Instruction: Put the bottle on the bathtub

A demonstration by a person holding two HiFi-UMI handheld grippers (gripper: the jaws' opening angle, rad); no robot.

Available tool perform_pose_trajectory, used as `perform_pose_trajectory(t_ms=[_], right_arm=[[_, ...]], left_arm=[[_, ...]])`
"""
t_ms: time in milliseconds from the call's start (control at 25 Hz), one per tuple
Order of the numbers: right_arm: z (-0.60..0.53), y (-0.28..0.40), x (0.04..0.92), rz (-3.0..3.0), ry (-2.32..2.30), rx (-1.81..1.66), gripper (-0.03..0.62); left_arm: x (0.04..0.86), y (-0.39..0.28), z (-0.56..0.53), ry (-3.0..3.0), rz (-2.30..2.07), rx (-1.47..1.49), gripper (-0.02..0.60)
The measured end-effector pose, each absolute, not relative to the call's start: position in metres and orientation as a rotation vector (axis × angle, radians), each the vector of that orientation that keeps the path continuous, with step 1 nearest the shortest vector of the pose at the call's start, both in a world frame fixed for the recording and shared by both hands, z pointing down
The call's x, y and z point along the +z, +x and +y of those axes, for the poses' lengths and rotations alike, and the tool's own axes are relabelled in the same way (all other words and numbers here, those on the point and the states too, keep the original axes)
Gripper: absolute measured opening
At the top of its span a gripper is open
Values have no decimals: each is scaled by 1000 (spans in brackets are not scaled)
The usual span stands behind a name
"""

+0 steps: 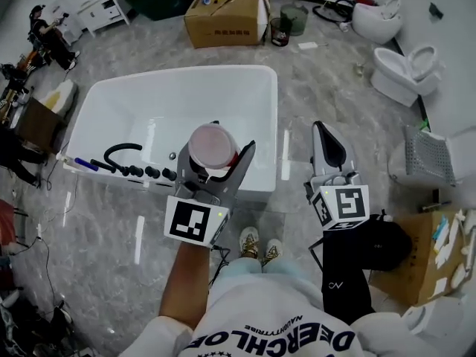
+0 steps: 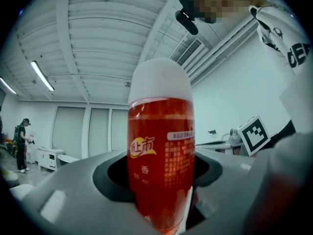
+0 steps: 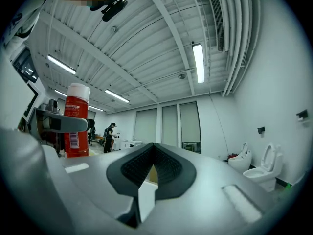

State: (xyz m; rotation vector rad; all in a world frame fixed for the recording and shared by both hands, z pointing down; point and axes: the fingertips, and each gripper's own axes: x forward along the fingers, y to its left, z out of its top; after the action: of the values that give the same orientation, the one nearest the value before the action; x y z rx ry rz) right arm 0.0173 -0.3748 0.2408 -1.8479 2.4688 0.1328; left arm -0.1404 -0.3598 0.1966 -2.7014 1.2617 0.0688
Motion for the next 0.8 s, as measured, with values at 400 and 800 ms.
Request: perform_pose_trajectory(t_ms=[400, 800], right_arm=[[-401, 22, 305, 2403, -2035, 26, 30], [-420, 28, 424, 2527, -2026, -140, 30]], left_arm=[[265, -113, -392, -2855, 1074, 55, 298], [410, -86, -405, -2989, 1061, -157, 298]])
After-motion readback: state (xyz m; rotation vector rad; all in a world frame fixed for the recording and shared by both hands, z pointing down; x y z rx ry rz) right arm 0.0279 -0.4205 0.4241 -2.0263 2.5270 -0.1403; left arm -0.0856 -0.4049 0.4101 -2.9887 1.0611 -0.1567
